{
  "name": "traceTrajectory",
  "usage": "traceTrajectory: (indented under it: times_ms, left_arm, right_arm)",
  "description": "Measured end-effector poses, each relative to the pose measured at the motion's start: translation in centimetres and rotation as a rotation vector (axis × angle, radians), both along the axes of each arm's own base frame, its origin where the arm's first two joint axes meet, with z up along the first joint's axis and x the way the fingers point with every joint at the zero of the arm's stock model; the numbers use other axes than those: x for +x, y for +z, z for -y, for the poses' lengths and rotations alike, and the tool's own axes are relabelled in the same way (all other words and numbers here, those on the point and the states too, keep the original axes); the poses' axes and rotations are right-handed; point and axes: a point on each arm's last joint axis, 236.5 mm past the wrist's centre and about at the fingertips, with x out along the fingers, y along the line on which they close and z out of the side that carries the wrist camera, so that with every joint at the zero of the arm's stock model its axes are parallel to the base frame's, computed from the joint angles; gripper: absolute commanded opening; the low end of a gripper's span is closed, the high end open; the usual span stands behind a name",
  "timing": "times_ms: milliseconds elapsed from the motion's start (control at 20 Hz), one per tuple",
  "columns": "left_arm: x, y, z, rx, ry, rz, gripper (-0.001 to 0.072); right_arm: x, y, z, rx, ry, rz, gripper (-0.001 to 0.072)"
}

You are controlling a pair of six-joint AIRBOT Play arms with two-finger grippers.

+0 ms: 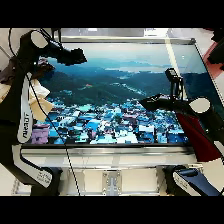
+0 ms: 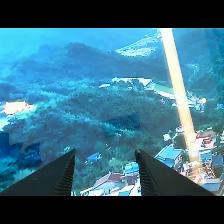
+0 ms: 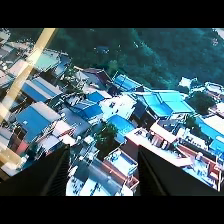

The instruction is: Fold the shirts.

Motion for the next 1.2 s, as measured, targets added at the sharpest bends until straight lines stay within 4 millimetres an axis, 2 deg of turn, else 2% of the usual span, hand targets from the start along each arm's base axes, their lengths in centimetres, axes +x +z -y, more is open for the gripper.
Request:
traceTrajectory:
  times_ms: [400,500,550,650,700,750,850,950,1050,1200]
  left_arm:
    - [0.2,0.0,-0.2,0.011,0.003,0.011,0.0438]
    - [0.9,-0.3,-1.7,0.089,0.013,0.046,0.0439]
    - [1.4,-0.7,-3.3,0.165,0.029,0.065,0.0440]
    - [2.5,-1.3,-8.4,0.366,0.111,0.095,0.0444]
    - [3.1,-1.2,-11.8,0.453,0.188,0.104,0.0534]
    - [3.4,-1.0,-14.9,0.513,0.261,0.107,0.0696]
    - [3.4,-1.0,-21.0,0.584,0.394,0.085,0.0710]
    - [2.2,-1.8,-26.9,0.632,0.508,0.021,0.0710]
    - [-0.1,-3.3,-32.6,0.655,0.617,-0.084,0.0710]
    - [-4.7,-6.6,-38.8,0.590,0.794,-0.287,0.0709]
  right_arm:
    - [0.6,0.4,0.2,0.005,-0.023,0.023,0.0481]
    - [0.9,0.5,0.4,0.004,-0.032,0.032,0.0481]
    - [1.0,0.5,0.5,0.001,-0.036,0.038,0.0481]
    - [1.1,0.4,0.7,-0.015,-0.037,0.043,0.0482]
    - [1.1,0.2,0.9,-0.027,-0.037,0.045,0.0482]
    - [1.1,0.1,1.0,-0.038,-0.036,0.047,0.0482]
    - [1.2,-0.1,1.2,-0.056,-0.034,0.049,0.0483]
    - [1.1,-0.2,1.4,-0.061,-0.036,0.047,0.0483]
    - [1.2,-0.2,1.4,-0.058,-0.045,0.039,0.0483]
    - [1.2,-0.3,1.5,-0.053,-0.057,0.028,0.0483]
